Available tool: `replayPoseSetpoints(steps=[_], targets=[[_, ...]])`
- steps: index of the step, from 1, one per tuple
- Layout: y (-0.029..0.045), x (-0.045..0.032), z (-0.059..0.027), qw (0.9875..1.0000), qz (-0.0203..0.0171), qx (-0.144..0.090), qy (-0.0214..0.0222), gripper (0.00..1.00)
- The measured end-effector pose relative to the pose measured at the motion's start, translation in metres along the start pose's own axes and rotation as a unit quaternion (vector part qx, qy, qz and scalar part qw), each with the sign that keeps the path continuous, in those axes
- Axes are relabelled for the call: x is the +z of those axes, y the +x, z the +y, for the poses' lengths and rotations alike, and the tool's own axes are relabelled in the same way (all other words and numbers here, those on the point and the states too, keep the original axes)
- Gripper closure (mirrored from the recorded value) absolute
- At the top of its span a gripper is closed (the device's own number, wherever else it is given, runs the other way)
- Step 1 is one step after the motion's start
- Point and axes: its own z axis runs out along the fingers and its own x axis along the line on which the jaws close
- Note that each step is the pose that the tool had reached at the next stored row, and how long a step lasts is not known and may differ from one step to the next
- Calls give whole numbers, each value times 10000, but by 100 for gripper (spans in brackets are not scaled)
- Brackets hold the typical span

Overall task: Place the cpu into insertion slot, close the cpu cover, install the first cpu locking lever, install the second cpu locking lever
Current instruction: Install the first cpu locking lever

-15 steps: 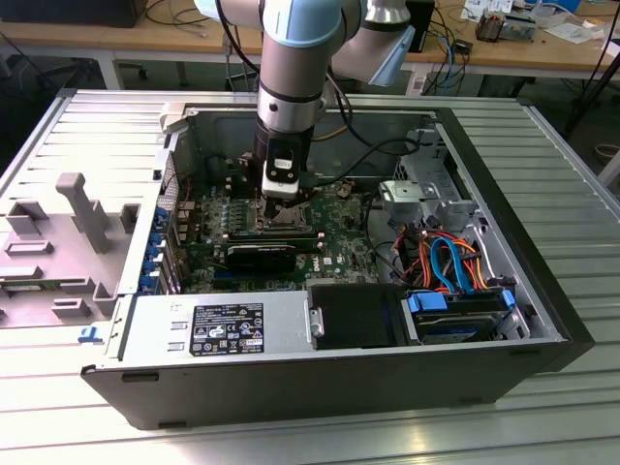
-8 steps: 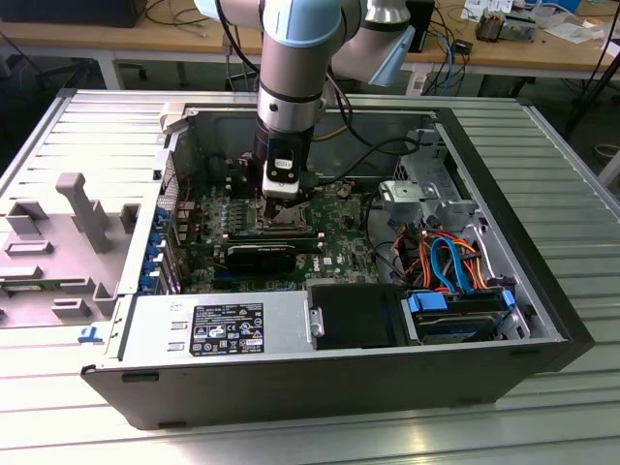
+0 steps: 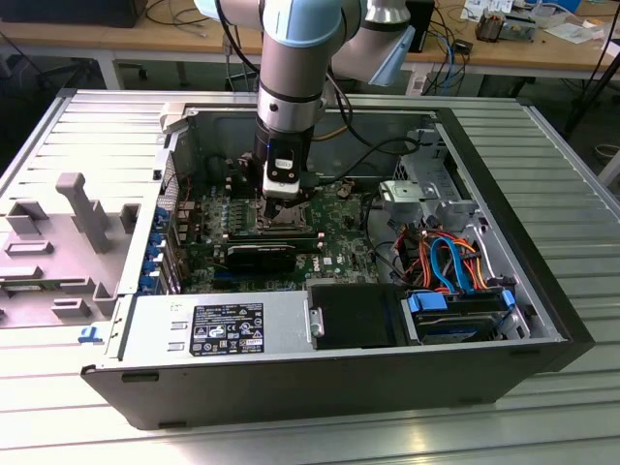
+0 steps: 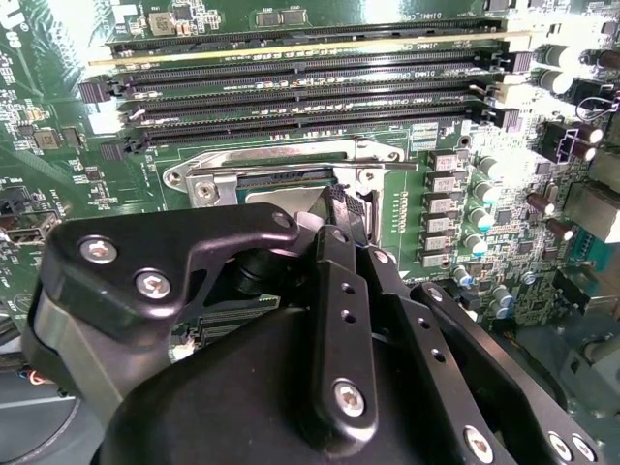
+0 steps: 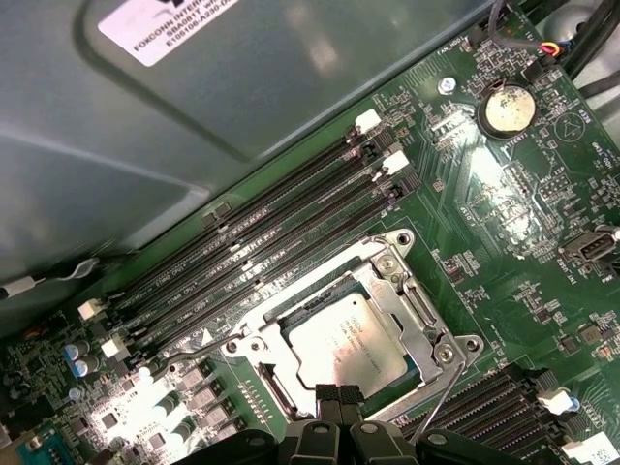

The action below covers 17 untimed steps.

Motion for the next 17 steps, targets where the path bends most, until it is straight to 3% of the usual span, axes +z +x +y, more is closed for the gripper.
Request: replayPoseSetpoints(steps=[17], targets=[[0, 0, 0, 10000, -5, -86, 8, 89]])
